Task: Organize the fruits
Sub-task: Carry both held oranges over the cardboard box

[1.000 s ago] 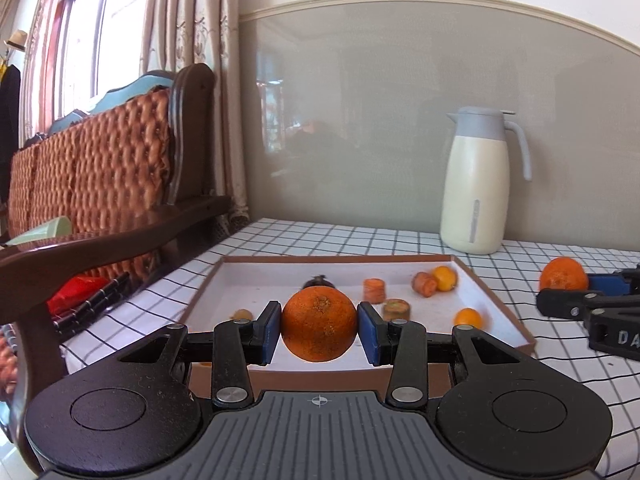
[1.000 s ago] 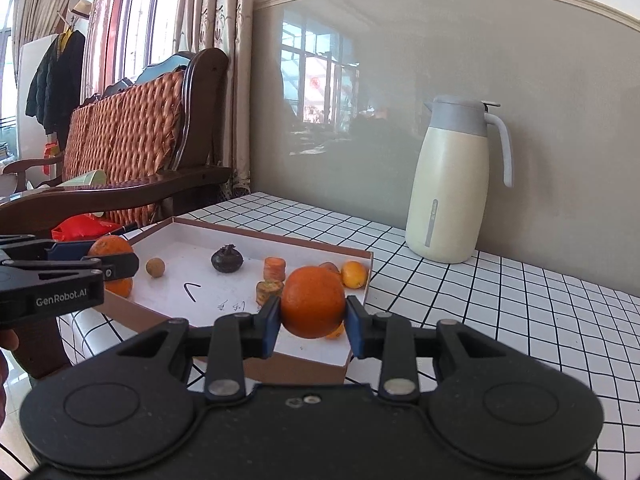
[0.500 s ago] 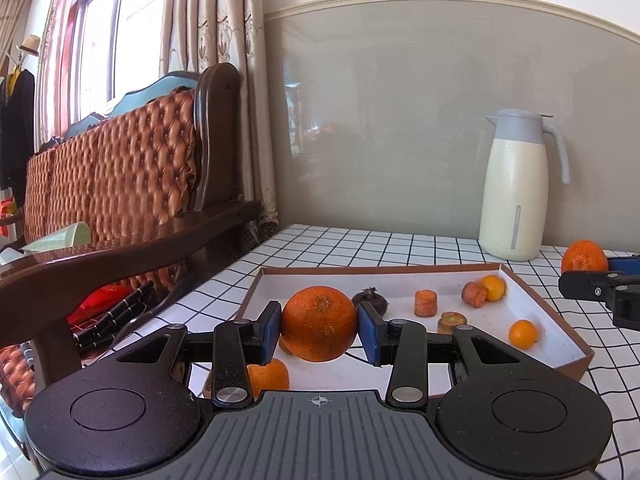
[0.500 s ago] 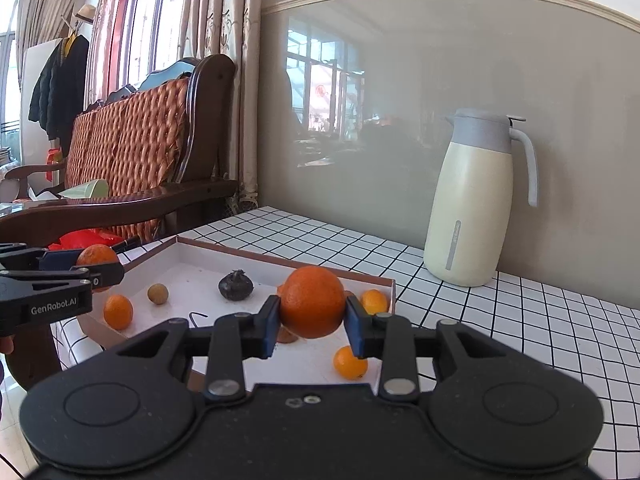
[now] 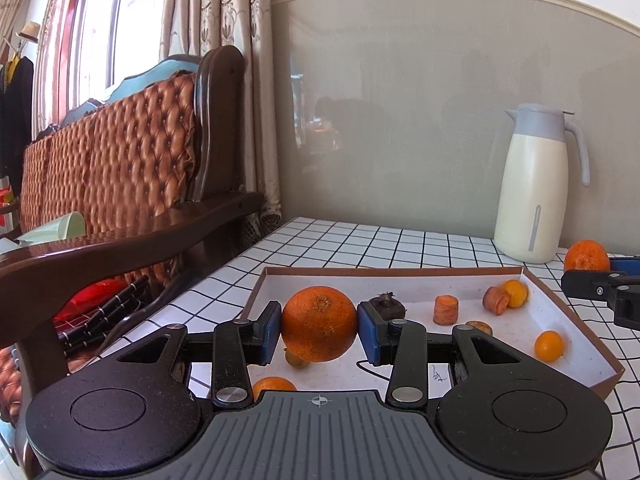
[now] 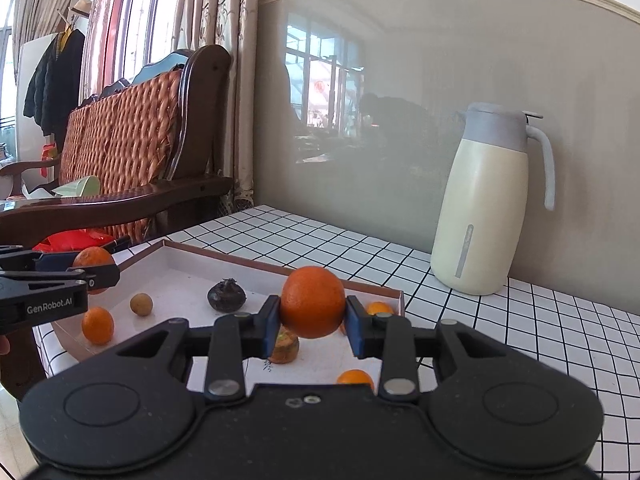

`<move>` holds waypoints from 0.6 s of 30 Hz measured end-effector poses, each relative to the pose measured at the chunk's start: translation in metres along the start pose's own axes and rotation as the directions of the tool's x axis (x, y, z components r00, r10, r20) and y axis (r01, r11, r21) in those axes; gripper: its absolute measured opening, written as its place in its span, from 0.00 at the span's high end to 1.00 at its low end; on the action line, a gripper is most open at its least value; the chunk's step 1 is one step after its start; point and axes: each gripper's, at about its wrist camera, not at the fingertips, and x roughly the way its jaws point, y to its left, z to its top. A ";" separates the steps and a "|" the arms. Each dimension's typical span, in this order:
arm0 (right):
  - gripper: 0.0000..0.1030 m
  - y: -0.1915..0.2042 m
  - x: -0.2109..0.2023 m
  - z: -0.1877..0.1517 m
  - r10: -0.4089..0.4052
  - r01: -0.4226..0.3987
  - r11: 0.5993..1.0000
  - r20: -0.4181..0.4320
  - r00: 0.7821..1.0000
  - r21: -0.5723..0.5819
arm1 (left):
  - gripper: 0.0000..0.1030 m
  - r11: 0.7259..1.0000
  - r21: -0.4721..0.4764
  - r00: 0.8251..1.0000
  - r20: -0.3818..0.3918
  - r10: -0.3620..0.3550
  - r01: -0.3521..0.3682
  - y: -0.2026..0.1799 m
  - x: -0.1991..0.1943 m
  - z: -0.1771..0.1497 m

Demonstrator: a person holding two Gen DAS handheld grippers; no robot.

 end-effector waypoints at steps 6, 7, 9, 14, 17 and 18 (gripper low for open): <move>0.75 -0.003 0.015 0.002 -0.002 0.002 1.000 -0.014 1.000 0.009 | 0.60 1.000 -0.008 1.000 -0.011 0.005 -0.005 0.003 0.019 0.005; 0.75 -0.004 0.017 0.002 -0.002 0.002 1.000 -0.016 1.000 0.011 | 0.60 1.000 -0.009 1.000 -0.017 0.003 -0.004 0.003 0.023 0.006; 0.75 -0.006 0.023 0.003 -0.002 0.003 1.000 -0.024 1.000 0.020 | 0.60 1.000 -0.011 1.000 -0.024 0.001 -0.001 0.003 0.029 0.008; 0.75 -0.013 0.041 0.006 -0.006 0.008 0.999 -0.053 0.999 0.037 | 0.60 1.000 -0.009 0.999 -0.036 -0.002 0.002 0.001 0.041 0.010; 0.75 -0.016 0.050 0.006 -0.006 0.009 0.999 -0.068 0.998 0.049 | 0.60 1.000 -0.008 0.999 -0.048 -0.002 0.001 0.001 0.051 0.010; 0.75 -0.016 0.053 0.006 -0.004 0.007 0.999 -0.072 0.997 0.051 | 0.60 1.000 -0.008 0.999 -0.052 -0.002 0.001 0.002 0.055 0.010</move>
